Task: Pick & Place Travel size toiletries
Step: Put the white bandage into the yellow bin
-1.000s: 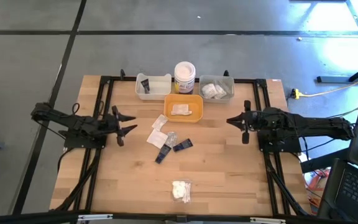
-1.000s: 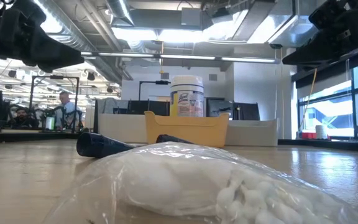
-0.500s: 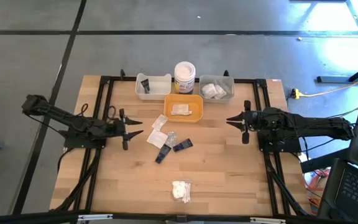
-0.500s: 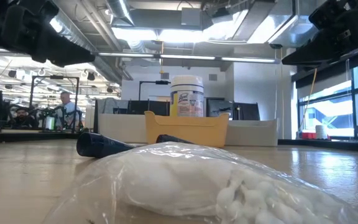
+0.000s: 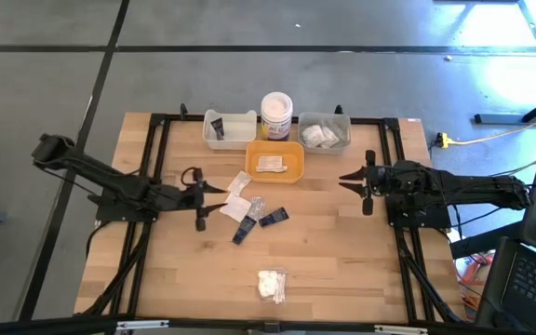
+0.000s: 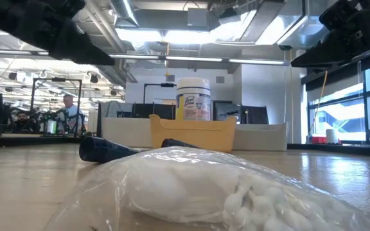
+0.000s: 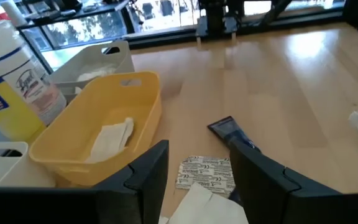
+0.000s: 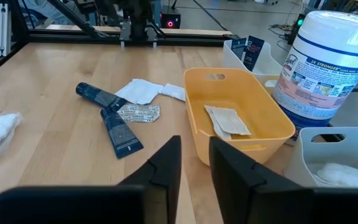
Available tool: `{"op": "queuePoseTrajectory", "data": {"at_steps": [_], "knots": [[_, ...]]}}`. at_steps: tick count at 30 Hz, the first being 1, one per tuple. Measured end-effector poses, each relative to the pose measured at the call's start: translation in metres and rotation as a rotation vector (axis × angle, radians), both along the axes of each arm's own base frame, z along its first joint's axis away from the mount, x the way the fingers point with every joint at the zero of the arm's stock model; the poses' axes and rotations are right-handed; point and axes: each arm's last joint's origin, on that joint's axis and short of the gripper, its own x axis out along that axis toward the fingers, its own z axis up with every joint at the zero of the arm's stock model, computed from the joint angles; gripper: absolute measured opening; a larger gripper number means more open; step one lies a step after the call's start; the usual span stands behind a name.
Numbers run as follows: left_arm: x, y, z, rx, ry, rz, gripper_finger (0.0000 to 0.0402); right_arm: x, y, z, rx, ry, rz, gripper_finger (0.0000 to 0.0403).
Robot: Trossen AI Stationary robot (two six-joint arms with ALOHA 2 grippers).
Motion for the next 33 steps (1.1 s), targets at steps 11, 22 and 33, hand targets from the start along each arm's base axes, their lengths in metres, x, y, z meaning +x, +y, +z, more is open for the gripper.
{"op": "queuePoseTrajectory", "data": {"at_steps": [11,22,33], "knots": [[0.053,0.012,0.004,0.028,0.125,0.033,0.0168,0.0,0.0,0.0,0.0,0.0,0.0,0.0102],[0.096,0.028,-0.008,0.005,0.408,-0.1,0.0168,0.0,0.0,0.0,0.0,0.0,0.0,0.0121],[0.131,0.04,-0.02,0.01,0.69,-0.233,0.0168,0.0,0.0,0.0,0.0,0.0,0.001,0.0138]]}}
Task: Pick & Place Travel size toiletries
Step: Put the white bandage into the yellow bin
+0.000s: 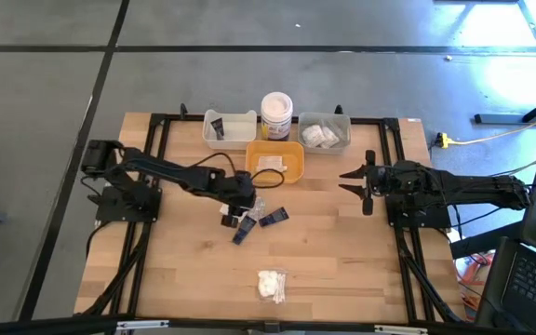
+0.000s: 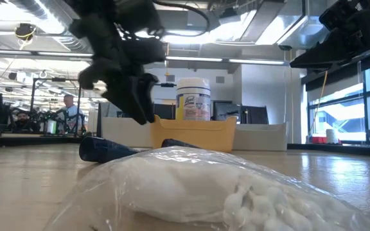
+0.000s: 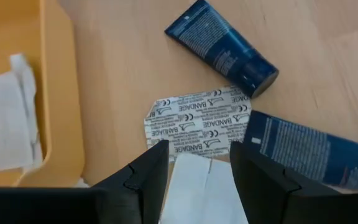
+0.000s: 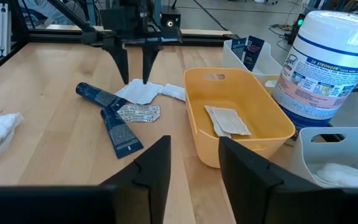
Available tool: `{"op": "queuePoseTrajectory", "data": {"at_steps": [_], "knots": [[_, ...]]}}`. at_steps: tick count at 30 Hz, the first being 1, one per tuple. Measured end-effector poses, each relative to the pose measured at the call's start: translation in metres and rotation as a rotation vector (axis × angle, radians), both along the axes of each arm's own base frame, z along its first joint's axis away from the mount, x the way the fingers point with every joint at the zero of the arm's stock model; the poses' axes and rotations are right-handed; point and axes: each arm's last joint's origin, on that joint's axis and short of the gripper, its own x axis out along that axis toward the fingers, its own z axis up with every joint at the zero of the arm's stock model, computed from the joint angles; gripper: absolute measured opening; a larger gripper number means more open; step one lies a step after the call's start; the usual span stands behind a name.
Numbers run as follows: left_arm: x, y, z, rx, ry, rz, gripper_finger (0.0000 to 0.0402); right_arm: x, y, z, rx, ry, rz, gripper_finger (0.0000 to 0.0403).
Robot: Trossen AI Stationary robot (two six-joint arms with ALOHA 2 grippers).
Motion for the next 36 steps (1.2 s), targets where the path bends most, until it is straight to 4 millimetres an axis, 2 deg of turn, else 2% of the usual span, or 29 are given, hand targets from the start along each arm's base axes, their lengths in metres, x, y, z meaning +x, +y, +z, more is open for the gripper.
{"op": "queuePoseTrajectory", "data": {"at_steps": [5,10,19,28,36], "knots": [[0.015,0.006,-0.007,0.012,0.059,-0.037,0.0168,0.0,0.0,0.0,0.0,0.0,0.001,0.0145],[0.022,0.012,-0.017,0.026,0.139,-0.048,0.0168,0.0,0.0,0.0,0.0,0.0,0.002,0.0152],[0.024,0.015,-0.034,0.038,0.208,-0.074,0.0168,0.0,0.0,0.0,0.0,0.0,0.001,0.0163],[0.024,0.015,-0.034,0.0,0.205,-0.101,0.0166,0.0,0.0,0.0,0.0,0.0,0.001,0.0175],[0.025,0.019,-0.038,0.001,0.215,-0.11,0.0128,0.0,0.0,0.0,-0.001,0.0,-0.001,0.0185]]}}
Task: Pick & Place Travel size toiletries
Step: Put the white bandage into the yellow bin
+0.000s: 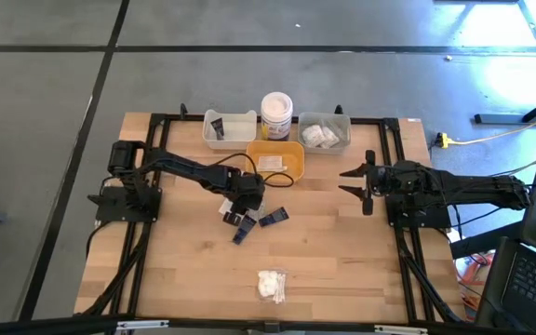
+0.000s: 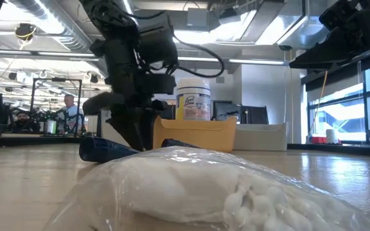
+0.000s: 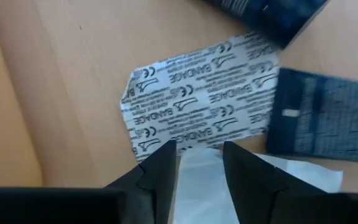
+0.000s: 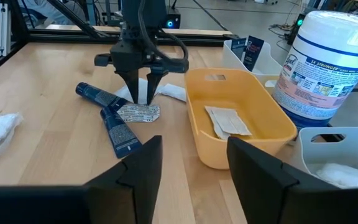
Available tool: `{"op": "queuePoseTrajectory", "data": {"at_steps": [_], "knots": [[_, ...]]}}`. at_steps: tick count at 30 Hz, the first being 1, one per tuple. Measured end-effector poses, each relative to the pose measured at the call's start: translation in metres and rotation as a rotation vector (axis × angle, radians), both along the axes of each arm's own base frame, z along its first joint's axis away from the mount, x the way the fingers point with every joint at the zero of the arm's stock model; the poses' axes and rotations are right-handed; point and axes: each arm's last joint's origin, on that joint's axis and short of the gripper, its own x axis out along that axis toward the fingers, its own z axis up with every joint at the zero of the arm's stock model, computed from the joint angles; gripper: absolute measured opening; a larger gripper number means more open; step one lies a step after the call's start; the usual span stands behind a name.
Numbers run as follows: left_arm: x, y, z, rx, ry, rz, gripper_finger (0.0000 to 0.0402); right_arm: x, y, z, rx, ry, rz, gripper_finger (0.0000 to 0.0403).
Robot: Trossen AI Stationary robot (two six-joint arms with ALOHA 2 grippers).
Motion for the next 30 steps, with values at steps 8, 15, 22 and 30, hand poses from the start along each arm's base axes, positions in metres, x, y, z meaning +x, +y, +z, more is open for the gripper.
{"op": "queuePoseTrajectory", "data": {"at_steps": [8,15,22,30], "knots": [[0.002,0.003,-0.009,-0.009,0.025,0.0,0.0094,0.0,0.0,0.0,0.0,0.0,0.0,0.0186],[0.001,0.002,-0.008,-0.01,0.022,-0.001,0.0076,0.0,0.0,0.0,0.0,0.0,0.0,0.017],[0.002,-0.003,-0.006,0.01,0.018,-0.01,0.0054,0.0,0.0,0.0,0.0,0.0,0.0,0.0154],[0.001,-0.01,-0.005,0.02,0.015,-0.029,0.0004,0.0,0.0,0.0,0.0,0.0,0.0,0.014]]}}
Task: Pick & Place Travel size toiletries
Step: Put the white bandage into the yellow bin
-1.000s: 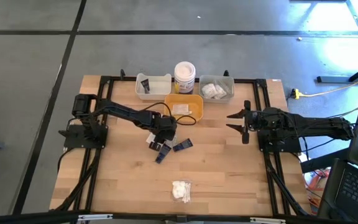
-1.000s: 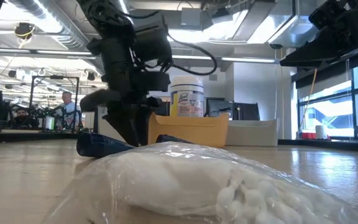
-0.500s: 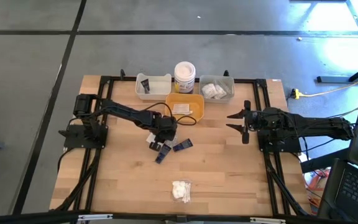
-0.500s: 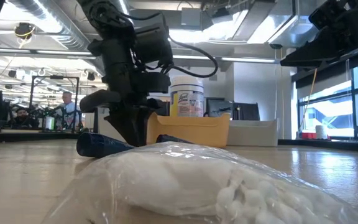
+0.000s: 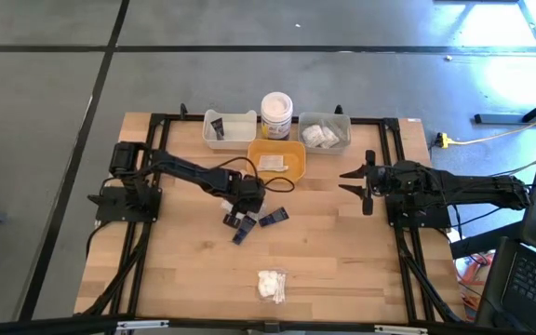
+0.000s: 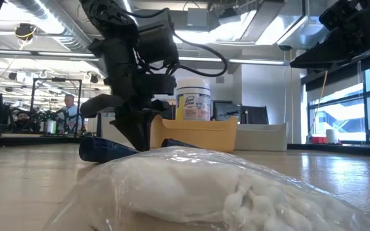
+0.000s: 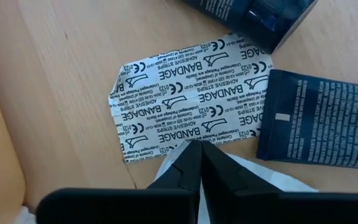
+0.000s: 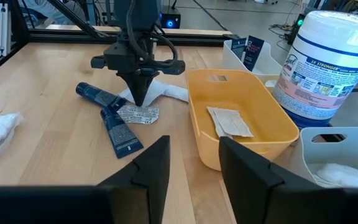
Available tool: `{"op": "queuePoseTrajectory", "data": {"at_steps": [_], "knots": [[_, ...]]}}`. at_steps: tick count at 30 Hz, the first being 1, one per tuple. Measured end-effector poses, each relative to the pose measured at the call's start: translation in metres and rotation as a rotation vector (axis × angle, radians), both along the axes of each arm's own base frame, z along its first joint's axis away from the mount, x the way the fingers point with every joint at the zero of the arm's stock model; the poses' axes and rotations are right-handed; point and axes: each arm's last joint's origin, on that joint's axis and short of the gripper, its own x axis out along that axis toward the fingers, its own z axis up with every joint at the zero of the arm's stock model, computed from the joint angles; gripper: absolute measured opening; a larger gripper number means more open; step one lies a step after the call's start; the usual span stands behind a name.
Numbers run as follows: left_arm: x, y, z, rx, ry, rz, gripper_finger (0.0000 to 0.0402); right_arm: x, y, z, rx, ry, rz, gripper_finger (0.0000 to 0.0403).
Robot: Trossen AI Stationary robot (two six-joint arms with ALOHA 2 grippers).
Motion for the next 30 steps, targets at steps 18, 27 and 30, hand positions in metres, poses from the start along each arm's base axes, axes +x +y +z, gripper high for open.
{"op": "queuePoseTrajectory", "data": {"at_steps": [18,27,30], "knots": [[0.008,-0.02,0.029,0.053,-0.01,-0.001,0.0002,0.0,0.0,0.0,0.001,-0.001,0.002,0.0113],[0.018,-0.013,0.044,0.18,-0.066,0.025,0.0002,0.0,0.0,0.0,0.001,-0.001,0.001,0.01],[0.023,-0.008,0.051,0.214,-0.094,0.047,0.0002,0.0,0.0,0.0,0.001,-0.001,0.002,0.0096]]}}
